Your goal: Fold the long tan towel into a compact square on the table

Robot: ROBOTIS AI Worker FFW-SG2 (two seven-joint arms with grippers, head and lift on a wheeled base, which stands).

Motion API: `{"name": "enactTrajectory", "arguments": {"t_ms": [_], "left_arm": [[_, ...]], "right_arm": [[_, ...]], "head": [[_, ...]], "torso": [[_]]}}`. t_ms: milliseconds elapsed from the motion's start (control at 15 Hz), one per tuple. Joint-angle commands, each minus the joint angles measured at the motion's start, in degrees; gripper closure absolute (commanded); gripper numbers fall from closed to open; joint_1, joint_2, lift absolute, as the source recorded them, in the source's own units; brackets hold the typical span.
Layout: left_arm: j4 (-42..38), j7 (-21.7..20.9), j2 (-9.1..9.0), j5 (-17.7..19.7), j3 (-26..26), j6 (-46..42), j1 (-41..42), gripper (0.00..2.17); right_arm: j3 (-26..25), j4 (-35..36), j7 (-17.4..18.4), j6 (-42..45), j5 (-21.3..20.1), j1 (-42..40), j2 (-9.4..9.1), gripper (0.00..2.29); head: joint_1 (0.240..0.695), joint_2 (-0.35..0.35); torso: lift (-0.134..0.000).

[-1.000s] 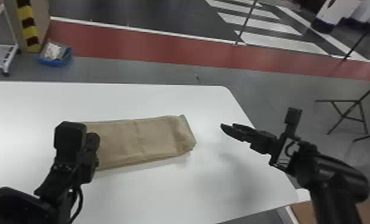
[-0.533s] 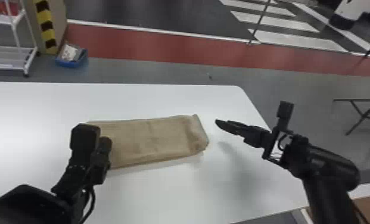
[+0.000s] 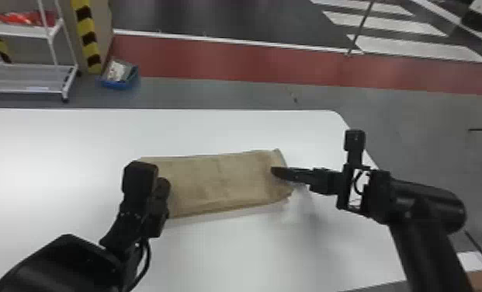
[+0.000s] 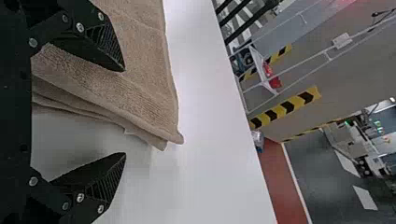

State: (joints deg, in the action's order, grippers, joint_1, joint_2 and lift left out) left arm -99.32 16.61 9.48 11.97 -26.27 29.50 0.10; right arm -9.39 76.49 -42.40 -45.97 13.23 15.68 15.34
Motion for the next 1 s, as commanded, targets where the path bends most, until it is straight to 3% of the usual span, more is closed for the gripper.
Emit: {"name": "enactTrajectory", "arguments": {"t_ms": [0,200,800,933], "left_arm": [[0.00,0.01,0.10,-0.02,0.34,-0.01,0.08,2.14],[0.18,-0.26,0.10,0.07,0.34,-0.01,-0.01,2.14],[0.27,-0.35,0.19,-0.10,0.34,0.17,-0.19,2.14],[0.27,-0.26,0.19,-0.10,0.43,0.17,-0.10,2.14]], "right_arm": [[0.43,1.65,0.83,-2.68,-2.68,0.40,-0.75,0.29],[0.87,2.62,0.83,-5.14,-4.35,1.10,-0.84,0.29],[3.50,1.83,0.21,-10.06,-5.06,5.85,-0.84,0.83],[3.77,1.39,0.03,-11.82,-5.15,6.64,-0.84,0.83]], "head": [[0.695,-0.198],[0.695,-0.191],[0.695,-0.178],[0.695,-0.172]], "torso": [[-0.125],[-0.125],[-0.125],[-0.125]]}}
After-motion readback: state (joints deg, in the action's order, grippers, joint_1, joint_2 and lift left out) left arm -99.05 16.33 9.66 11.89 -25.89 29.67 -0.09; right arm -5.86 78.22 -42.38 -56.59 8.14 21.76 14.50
